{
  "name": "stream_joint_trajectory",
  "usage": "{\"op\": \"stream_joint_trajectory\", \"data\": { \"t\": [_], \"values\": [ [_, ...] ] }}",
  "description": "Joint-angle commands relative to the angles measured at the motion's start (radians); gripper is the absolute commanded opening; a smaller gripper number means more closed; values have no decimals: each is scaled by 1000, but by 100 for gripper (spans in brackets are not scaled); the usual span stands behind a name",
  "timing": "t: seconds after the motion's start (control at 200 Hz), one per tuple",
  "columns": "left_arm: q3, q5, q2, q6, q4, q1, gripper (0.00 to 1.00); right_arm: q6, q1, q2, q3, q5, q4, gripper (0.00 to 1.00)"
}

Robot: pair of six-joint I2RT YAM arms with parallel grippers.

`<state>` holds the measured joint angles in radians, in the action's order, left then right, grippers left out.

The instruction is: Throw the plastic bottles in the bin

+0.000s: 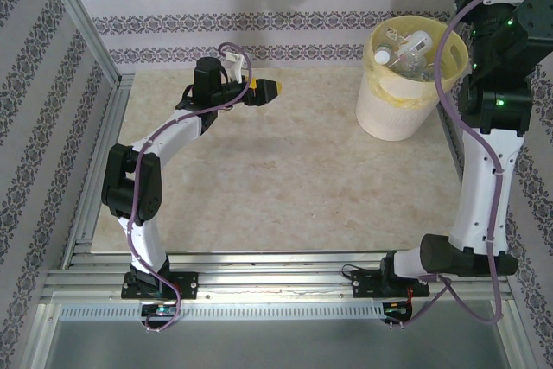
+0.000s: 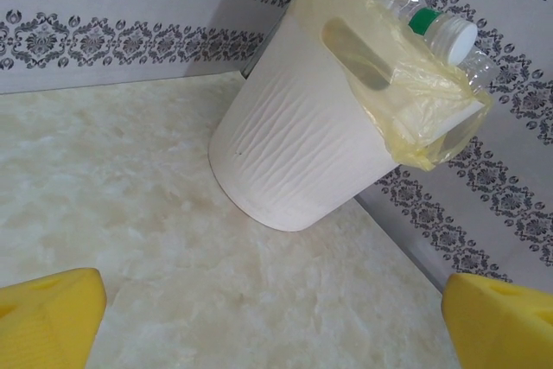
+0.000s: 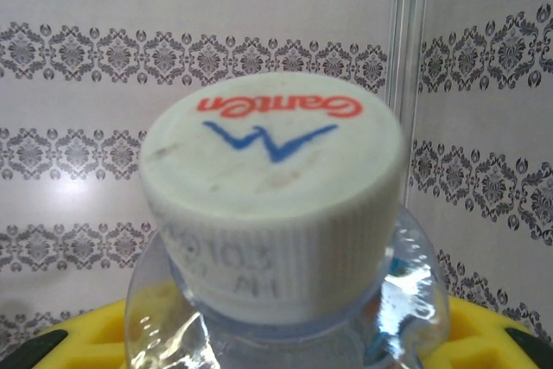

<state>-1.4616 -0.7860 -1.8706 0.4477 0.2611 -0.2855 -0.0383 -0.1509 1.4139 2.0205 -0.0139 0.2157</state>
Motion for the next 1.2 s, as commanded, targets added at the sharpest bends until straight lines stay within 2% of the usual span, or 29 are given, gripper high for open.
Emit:
{"op": "stream_joint_trajectory", "data": {
  "t": [0.0,0.15,0.185,0.335,0.4,0.45,0.59,0.709,0.874,1.194],
  "values": [
    [2,11,-6,10,59,12,100,-23,-22,35,19,5,-52,39],
    [-1,18,-17,15,57,17,100,46,-68,92,-35,-20,-33,43],
    [-4,18,-21,19,57,18,100,64,-77,112,-48,-34,-16,49],
    [-25,14,-48,41,63,24,100,127,-106,190,-116,-43,107,90],
    [-38,13,-60,56,64,29,100,144,-112,218,-128,-26,185,98],
    [-47,15,-70,65,63,32,100,152,-113,207,-156,-21,200,98],
    [-65,21,-75,69,44,44,100,140,-115,114,-309,-31,74,98],
    [-70,21,-75,66,38,45,100,114,-119,96,-278,-24,141,98],
    [-73,27,-74,69,37,47,100,136,-125,40,-297,-5,141,98],
    [-22,60,-29,54,70,69,100,176,-125,-23,-223,118,270,98]
  ]
}}
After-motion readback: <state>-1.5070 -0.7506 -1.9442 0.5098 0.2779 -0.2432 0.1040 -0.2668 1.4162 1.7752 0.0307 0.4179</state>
